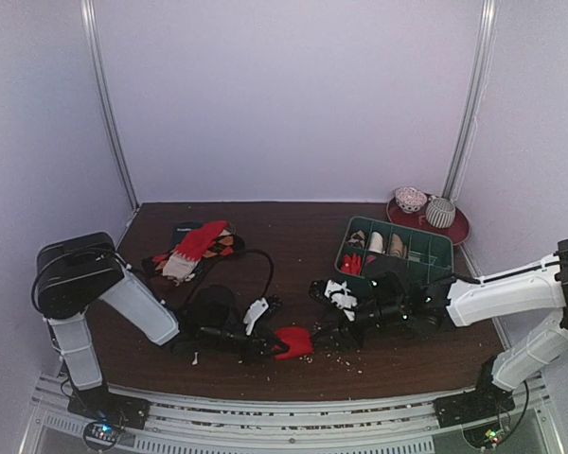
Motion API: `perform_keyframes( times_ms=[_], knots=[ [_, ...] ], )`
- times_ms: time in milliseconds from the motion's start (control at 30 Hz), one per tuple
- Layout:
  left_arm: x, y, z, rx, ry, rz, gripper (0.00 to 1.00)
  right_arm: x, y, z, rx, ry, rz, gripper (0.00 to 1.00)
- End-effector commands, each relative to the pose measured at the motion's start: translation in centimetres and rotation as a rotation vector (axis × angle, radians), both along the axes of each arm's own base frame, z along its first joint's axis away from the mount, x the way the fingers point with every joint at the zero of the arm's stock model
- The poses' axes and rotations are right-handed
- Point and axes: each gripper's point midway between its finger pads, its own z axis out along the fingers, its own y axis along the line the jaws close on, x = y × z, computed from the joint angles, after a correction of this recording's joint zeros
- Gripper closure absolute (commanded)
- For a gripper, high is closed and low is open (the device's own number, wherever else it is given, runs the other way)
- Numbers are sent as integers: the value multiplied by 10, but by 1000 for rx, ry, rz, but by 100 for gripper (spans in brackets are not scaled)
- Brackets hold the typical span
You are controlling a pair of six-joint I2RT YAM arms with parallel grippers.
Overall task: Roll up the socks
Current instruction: Roll the sock at the center of the board.
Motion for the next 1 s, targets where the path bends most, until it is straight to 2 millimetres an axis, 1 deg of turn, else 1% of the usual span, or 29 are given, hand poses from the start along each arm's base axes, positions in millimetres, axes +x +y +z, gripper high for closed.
perform_keyframes(
  times_ms=[0,133,333,600,700,867,933,967],
  knots=[
    [-23,40,-68,218,305,61,100,15,5,-12,-88,-269,-9,47],
    [-27,44,-73,236,345,73,100,15,15,-34,-189,-366,19,47],
    [-30,46,-76,255,360,69,100,12,28,-44,-190,-353,65,48],
    [-35,48,-83,268,392,58,100,0,35,-62,-204,-306,116,50],
    [-35,48,-84,271,391,55,100,-4,33,-77,-239,-267,128,54],
    [-35,46,-84,270,396,47,100,-13,28,-98,-262,-173,123,67],
    [-34,42,-78,245,376,31,100,-15,26,-105,-281,-110,96,72],
    [-32,39,-71,222,351,21,94,-16,23,-110,-296,-77,86,73]
  ],
)
